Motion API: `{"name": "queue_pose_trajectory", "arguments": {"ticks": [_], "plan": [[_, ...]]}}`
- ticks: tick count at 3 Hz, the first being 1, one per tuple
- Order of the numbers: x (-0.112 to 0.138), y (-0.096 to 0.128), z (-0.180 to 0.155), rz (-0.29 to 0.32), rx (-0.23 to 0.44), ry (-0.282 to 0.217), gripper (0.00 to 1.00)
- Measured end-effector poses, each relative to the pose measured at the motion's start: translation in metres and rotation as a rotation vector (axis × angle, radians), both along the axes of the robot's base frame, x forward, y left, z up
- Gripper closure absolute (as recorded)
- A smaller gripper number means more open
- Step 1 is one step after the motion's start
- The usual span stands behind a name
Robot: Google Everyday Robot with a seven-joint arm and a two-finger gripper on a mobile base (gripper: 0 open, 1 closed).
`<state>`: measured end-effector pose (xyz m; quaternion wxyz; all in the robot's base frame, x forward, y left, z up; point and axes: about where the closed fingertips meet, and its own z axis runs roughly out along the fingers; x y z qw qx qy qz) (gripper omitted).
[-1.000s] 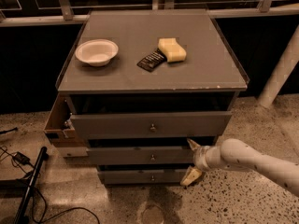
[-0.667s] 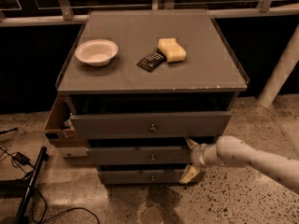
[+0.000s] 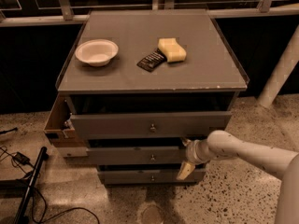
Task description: Open middle drawer
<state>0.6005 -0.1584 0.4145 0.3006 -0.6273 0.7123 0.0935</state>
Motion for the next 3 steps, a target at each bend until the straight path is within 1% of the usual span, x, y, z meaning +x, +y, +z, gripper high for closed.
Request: {"name": "queue_pose_trajectory", "arguments": {"ticks": [3], "plan": [[-0.004, -0.008, -0.016, 0.005, -0.018, 0.071, 0.00]]}}
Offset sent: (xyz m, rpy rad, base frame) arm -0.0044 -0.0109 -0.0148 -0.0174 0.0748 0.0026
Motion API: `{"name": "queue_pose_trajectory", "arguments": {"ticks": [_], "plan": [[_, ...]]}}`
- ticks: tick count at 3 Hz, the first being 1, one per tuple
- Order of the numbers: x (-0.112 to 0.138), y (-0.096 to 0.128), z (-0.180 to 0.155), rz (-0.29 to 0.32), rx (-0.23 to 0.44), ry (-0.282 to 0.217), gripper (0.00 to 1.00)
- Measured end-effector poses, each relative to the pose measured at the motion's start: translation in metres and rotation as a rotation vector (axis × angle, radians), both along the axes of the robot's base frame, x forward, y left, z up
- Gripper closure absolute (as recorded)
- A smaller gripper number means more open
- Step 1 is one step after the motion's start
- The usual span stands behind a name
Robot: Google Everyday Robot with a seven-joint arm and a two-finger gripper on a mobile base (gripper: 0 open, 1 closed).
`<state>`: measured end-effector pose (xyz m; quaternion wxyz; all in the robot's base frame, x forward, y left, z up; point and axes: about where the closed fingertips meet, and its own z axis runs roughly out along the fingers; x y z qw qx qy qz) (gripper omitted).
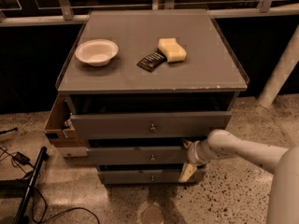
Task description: Open middle drawer
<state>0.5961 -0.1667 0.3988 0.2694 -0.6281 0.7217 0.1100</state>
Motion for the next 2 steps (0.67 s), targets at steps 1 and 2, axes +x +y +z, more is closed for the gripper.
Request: {"name": "queue_pose_trajectory", "arguments": {"ticks": [1, 2], "plan": [[-0.0028, -0.0040, -0.0010, 0.001, -0.012, 0.028, 0.00], [-0.0109, -0.0077, 0.0022, 0.003, -0.023, 0.077, 0.00]]}}
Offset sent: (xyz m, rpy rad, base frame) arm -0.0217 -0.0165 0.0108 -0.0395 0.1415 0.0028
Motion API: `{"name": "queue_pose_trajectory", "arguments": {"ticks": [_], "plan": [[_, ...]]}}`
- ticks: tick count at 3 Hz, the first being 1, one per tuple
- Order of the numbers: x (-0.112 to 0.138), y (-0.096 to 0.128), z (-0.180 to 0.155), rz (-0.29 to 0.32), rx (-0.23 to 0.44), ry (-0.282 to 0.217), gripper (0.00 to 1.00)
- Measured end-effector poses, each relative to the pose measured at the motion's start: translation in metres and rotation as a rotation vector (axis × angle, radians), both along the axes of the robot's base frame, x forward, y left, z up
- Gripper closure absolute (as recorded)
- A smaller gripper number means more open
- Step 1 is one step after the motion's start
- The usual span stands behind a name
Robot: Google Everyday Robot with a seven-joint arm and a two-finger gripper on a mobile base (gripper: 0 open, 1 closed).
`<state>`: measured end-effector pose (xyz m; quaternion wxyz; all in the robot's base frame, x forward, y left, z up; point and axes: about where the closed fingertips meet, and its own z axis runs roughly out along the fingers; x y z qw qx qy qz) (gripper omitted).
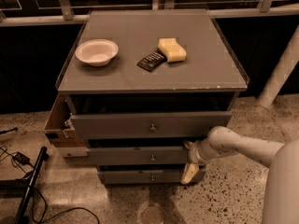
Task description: Open middle drawer
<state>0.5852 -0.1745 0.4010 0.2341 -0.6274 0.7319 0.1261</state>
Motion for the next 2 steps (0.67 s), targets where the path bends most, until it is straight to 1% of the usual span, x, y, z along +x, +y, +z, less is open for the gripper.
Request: {"name": "queue_pose_trajectory", "arguments": {"ticks": [2], "plan": [[-0.026, -0.008, 0.016, 0.002, -0.003, 0.120, 0.00]]}}
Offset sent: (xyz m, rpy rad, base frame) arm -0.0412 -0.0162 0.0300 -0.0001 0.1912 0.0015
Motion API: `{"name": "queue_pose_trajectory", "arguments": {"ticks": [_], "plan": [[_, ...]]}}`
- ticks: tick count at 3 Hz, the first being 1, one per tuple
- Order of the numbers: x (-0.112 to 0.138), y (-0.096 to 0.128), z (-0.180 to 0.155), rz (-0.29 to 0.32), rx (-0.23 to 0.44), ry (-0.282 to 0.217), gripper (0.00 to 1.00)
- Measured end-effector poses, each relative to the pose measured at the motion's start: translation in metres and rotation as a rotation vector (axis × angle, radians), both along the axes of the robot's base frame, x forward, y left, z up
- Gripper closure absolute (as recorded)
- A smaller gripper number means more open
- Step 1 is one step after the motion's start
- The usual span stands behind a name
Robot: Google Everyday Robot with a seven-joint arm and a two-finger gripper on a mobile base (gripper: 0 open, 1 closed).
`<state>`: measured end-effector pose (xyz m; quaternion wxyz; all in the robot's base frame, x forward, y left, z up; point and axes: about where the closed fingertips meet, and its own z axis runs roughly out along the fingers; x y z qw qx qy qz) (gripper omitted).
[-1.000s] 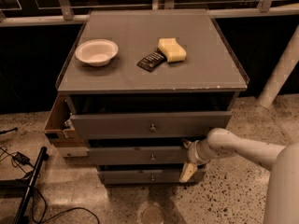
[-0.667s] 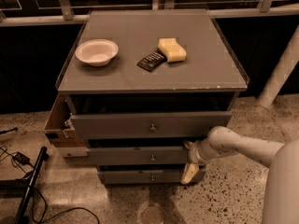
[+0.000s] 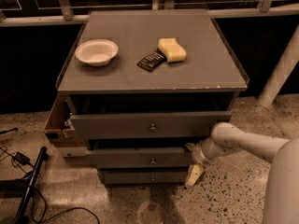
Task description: Open middle drawer
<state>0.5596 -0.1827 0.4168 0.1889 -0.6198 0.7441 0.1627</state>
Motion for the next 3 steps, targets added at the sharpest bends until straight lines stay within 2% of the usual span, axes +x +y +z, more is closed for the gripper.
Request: {"name": "queue_pose_trajectory", "arguments": {"ticks": [3], "plan": [[-0.040, -0.013, 0.018, 0.033, 0.049, 0.188, 0.00]]}}
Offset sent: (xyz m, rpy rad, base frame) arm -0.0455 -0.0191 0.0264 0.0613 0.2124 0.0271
